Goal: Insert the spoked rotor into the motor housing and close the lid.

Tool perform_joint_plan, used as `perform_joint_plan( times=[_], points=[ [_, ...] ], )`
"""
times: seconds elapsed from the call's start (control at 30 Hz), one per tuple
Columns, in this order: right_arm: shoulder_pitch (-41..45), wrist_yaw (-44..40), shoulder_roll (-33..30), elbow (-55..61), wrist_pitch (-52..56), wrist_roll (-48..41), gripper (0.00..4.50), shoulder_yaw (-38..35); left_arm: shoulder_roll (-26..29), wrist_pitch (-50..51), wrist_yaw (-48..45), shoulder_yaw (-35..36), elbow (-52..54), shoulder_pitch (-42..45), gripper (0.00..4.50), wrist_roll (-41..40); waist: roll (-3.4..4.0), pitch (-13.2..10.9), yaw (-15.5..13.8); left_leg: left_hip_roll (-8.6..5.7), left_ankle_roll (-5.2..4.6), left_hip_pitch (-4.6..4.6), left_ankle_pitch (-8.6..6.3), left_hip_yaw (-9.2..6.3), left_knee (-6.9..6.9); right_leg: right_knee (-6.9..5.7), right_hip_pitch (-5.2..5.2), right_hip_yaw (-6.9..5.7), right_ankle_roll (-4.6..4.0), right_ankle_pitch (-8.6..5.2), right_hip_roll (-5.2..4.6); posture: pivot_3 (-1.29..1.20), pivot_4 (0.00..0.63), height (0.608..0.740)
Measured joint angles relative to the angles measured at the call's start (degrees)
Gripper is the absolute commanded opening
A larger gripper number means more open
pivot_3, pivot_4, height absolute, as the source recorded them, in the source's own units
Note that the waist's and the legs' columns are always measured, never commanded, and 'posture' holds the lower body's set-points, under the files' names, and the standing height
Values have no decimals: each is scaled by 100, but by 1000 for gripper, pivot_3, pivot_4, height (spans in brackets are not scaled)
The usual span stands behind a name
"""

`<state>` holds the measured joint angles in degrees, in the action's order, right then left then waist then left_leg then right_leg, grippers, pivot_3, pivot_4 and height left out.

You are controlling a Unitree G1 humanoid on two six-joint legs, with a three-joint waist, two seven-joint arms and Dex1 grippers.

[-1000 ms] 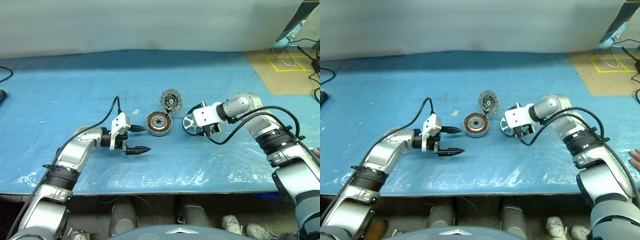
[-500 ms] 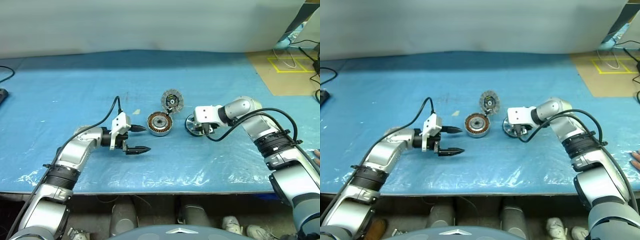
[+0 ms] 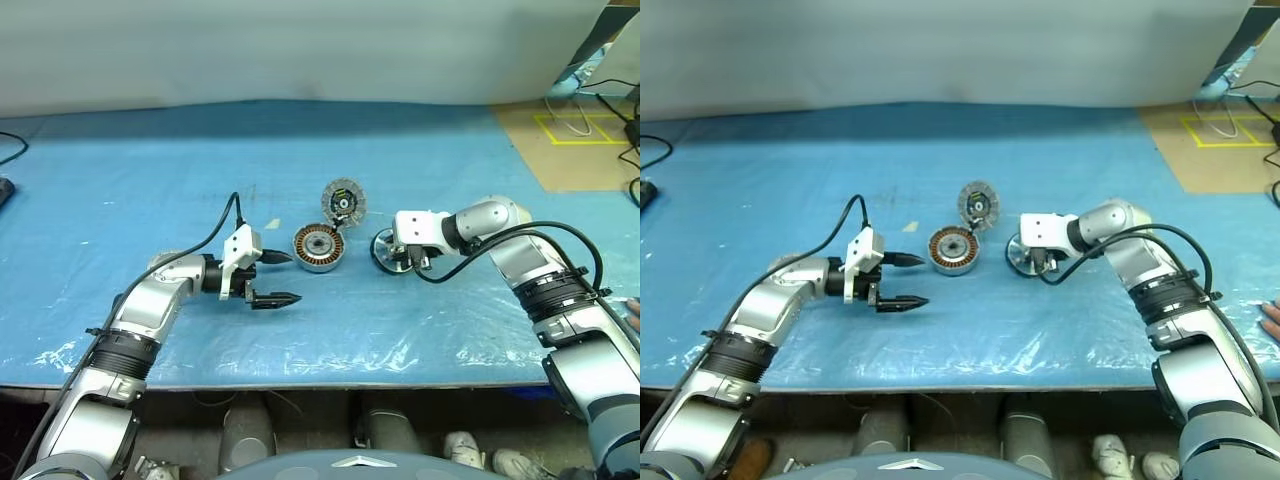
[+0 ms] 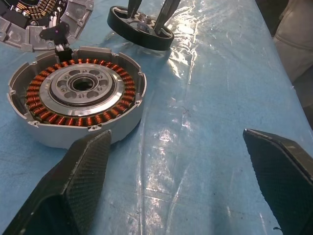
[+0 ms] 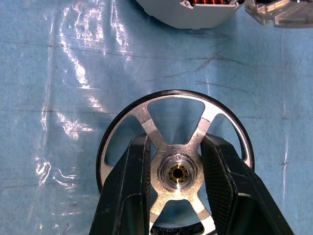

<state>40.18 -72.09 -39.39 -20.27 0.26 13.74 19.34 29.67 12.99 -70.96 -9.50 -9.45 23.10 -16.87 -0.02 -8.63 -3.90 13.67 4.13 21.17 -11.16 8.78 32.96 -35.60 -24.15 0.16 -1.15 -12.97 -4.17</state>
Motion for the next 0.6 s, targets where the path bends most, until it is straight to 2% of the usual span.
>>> perform_joint_plan(
  times=[0.37, 0.5, 0.6],
  points=[
    [-92, 134, 12, 255, 577, -172, 1148, -121, -5, -6, -29, 0, -44, 136, 4500, 20, 0, 0, 0, -1, 0, 1, 0, 0, -2, 2, -1, 1, 0, 0, 0, 0, 150, 740],
    [-341, 237, 30, 537, 1296, -594, 1148, -513, 1, 3, -19, 10, -45, 133, 4500, 15, 1, -2, -3, -2, 1, 6, 0, 1, -9, 9, -5, 1, 0, 0, 0, 0, 150, 740],
    [-774, 413, 176, 1250, 2267, -1327, 1148, -1165, 35, 3, 28, 89, -92, 162, 4500, 5, 0, -4, -17, -2, 1, 8, 1, 1, -22, 14, -8, -2, 0, 0, 1, 0, 150, 740]
  ],
)
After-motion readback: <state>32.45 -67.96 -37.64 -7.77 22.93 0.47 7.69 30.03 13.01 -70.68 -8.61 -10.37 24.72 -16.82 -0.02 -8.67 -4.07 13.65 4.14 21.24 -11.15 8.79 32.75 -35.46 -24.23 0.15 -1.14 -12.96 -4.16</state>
